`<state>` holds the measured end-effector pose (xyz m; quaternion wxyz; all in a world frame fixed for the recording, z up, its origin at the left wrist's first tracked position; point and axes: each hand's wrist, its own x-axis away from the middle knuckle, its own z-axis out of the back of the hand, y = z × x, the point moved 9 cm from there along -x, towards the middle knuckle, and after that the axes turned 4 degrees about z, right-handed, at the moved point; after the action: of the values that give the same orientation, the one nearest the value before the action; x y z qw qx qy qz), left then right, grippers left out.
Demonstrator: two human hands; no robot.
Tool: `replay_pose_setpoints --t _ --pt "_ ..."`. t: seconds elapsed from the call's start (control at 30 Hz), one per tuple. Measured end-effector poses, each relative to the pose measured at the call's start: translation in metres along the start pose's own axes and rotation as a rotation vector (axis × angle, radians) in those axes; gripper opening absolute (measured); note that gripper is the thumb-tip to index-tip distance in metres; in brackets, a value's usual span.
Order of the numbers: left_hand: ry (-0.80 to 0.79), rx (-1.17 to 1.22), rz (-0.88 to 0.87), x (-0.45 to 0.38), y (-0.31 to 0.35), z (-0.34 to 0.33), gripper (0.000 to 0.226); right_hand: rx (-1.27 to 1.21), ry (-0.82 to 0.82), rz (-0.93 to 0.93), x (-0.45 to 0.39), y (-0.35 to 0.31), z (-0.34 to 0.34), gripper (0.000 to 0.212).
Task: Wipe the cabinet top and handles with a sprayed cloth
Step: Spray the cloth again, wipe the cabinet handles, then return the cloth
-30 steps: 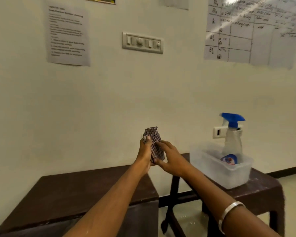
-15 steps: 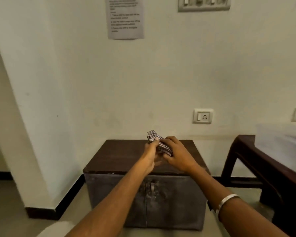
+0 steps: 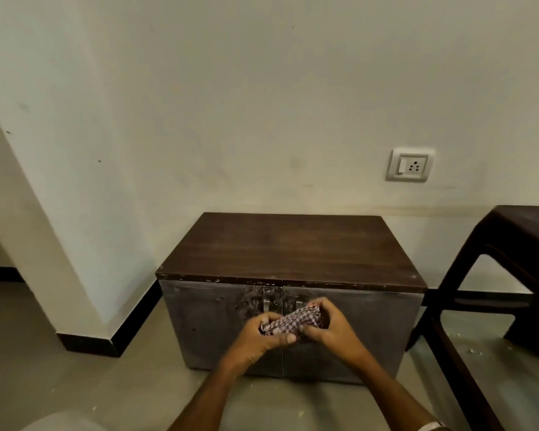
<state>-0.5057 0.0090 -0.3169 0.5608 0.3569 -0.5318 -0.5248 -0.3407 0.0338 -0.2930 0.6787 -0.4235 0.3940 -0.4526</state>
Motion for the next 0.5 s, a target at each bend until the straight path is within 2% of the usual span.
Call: replay_pose_setpoints --t 0.03,0.1,0.2,0.37,0.5 --pt "0.021 -0.003 0.031 -0.005 -0.014 -0.003 0.042 -0.003 0.027 -0.028 0.001 0.017 -0.004 0.035" --pt "0.160 0.044 0.079 -0.014 -0.034 -0.002 0.044 -0.029 0.118 -0.080 0.004 0.044 -0.010 0.034" --pt "0.347 0.163 0.104 -0.025 -0.046 -0.002 0.033 -0.101 0.352 -0.146 0.006 0.065 -0.011 0.035" --pt "0.518 0.363 0.109 -0.042 -0.053 -0.002 0.035 -0.134 0.626 -0.069 -0.009 0.051 -0.005 0.034" --pt "0.631 0.471 0.188 -0.048 -0.062 -0.004 0.029 -0.106 0.720 -0.075 -0.012 0.042 -0.008 0.036"
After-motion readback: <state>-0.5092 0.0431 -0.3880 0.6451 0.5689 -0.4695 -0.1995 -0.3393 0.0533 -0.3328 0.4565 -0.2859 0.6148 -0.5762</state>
